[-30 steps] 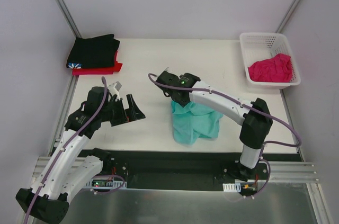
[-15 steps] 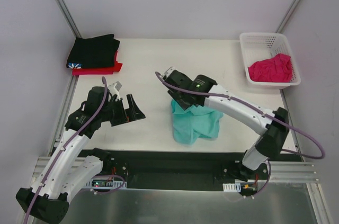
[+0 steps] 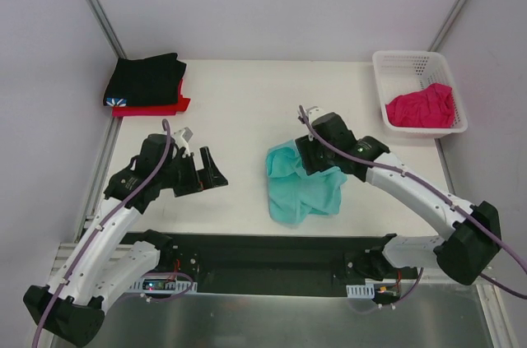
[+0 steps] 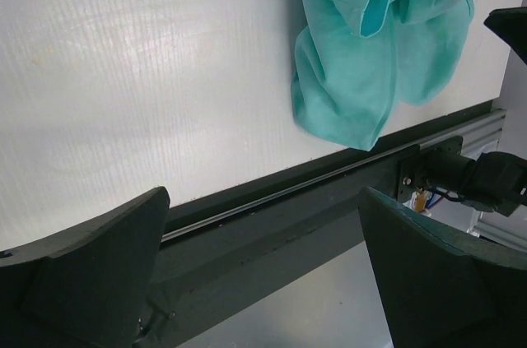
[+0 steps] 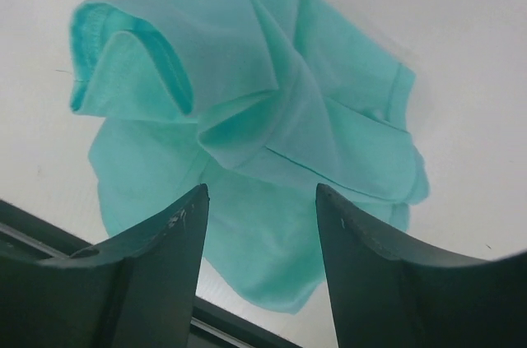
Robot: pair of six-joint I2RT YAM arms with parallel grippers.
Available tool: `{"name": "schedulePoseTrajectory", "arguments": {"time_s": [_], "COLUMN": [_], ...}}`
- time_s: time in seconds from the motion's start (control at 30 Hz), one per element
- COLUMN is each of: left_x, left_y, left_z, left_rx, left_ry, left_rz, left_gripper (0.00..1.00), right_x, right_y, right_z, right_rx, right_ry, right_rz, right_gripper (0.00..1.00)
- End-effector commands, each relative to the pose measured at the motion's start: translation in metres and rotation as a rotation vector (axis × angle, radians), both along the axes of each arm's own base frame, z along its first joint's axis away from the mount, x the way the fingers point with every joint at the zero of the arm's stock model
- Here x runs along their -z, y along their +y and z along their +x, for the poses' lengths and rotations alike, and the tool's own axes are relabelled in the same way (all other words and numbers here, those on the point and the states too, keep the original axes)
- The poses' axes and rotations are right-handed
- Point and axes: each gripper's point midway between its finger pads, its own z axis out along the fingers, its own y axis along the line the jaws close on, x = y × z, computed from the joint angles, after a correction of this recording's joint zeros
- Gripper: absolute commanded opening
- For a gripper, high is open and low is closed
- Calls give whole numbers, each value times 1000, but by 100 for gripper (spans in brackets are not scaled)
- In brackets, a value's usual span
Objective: Fold and stack the t-shirts
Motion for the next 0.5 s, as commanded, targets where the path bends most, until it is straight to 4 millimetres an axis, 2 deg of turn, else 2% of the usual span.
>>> {"name": "schedulePoseTrajectory", "arguments": {"time_s": [0.0,0.13,0.23,0.37,0.47], "left_x": [-7,-8,-7,-4,-6], "left_y": [-3,-4,-5,-6,-7], "left_z": [5,6,6,8,9], "left_rx": [-17,-19,-18,-15,-9], "left_ry": [-9,-10,-3,8,4], "left_rz": [-2,3,8,20,22], "left_gripper": [99,99,99,99,99], "right_x": [-22,-26,-19,-22,-13], "right_y": [54,70,73,83,94], "right_z": [8,16,23,41,56], "right_rx": [-153,-200,-208,-234,-248], "right_ry": [-27,-18,-5,-25,-8], "right_rz": [207,210,175,142,112], "right_gripper": [58,59,59,58,56]}}
